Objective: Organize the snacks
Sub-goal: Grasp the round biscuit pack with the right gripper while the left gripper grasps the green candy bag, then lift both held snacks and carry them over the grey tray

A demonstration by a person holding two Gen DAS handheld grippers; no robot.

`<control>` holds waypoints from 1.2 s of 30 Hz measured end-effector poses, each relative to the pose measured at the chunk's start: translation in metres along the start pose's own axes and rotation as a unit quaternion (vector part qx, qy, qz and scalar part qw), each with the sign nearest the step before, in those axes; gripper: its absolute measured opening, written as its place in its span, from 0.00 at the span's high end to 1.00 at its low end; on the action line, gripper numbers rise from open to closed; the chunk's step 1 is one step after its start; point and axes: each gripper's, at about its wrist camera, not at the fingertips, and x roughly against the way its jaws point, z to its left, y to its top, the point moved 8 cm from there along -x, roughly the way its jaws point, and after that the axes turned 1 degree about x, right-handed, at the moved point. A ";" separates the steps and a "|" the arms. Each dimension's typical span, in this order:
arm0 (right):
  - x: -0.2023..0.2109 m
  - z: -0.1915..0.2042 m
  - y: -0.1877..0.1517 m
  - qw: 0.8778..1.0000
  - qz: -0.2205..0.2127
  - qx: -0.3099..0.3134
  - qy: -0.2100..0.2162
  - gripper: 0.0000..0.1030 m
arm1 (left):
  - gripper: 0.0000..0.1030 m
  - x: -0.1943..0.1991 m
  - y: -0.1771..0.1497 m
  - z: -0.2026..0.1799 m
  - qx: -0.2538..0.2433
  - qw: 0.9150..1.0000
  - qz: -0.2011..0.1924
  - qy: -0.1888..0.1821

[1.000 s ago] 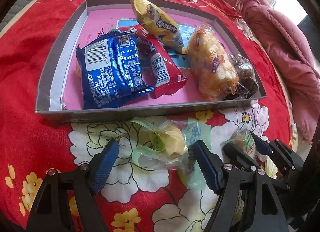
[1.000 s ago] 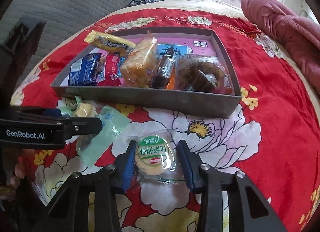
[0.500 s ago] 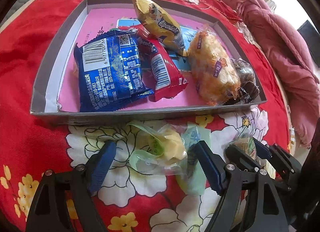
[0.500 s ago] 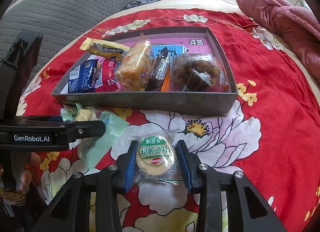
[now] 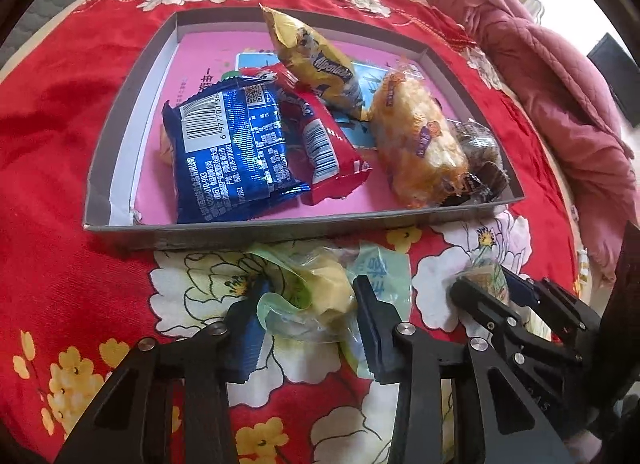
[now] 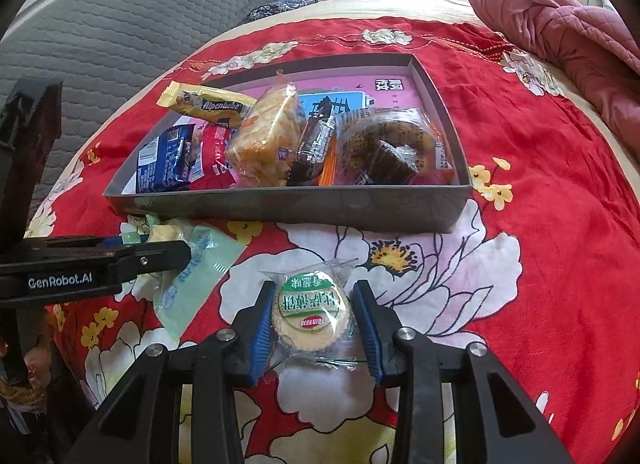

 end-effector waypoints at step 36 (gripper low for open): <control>0.051 -0.010 0.032 0.994 -0.106 -0.029 0.010 0.63 | 0.59 0.065 0.031 0.000 0.013 0.997 -0.078 0.006</control>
